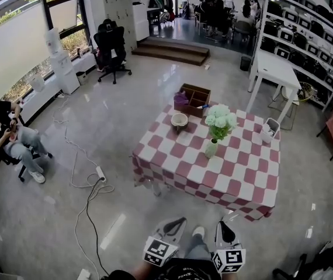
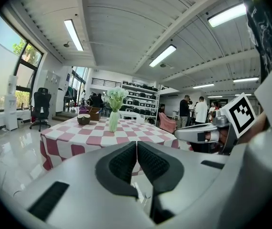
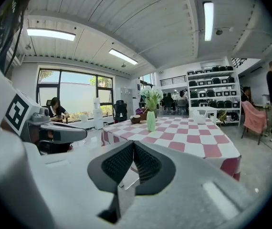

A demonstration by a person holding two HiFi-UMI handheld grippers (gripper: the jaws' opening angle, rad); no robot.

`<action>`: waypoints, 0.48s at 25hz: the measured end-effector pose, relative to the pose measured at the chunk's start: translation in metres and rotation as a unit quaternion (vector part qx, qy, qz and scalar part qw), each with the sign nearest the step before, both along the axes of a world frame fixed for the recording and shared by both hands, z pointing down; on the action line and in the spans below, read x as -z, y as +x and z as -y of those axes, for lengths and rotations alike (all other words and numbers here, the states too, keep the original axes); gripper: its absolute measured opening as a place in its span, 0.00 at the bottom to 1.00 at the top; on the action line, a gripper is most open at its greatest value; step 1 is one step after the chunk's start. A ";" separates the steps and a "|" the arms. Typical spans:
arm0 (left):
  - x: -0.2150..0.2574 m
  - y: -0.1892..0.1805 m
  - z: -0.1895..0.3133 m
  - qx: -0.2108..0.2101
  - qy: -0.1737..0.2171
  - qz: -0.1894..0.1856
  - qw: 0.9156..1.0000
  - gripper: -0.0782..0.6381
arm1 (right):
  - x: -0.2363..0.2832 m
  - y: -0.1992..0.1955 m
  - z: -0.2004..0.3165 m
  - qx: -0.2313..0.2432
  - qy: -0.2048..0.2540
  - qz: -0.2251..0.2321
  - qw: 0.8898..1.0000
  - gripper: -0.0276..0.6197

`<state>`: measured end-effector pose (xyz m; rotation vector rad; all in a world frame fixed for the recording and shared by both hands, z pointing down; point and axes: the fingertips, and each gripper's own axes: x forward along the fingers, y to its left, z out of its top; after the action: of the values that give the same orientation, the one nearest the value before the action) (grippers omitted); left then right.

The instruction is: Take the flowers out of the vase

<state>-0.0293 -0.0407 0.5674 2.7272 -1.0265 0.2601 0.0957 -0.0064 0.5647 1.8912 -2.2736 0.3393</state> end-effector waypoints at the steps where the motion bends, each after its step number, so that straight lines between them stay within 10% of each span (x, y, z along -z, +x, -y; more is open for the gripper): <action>1: -0.001 0.001 0.005 0.003 -0.001 0.001 1.000 0.13 | -0.001 0.001 0.006 0.004 -0.002 0.001 1.000 0.05; 12: 0.002 0.030 0.067 0.027 -0.003 0.008 1.000 0.13 | -0.002 0.026 0.074 0.036 -0.006 0.012 0.999 0.05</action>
<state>0.0011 -0.1076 0.5649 2.6924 -1.0993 0.2748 0.1216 -0.0804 0.5666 1.8031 -2.3432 0.3655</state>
